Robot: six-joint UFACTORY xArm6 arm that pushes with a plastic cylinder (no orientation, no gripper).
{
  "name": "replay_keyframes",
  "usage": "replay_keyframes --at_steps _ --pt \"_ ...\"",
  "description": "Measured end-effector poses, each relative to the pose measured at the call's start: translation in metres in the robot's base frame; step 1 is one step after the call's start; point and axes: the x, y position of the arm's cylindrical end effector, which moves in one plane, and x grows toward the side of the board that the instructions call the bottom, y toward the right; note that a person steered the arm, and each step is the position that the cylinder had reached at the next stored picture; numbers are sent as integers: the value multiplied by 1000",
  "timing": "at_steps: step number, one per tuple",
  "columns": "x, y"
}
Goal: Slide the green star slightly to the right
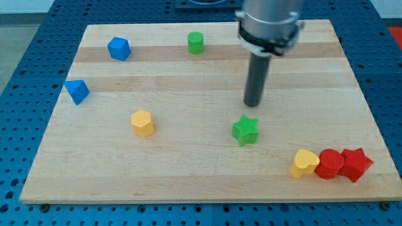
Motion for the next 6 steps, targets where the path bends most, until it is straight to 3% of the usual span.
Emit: replay_keyframes --at_steps 1,2,4,6 --pt "-1 -43" --pt "50 -70" --pt "89 -41" --pt "89 10"
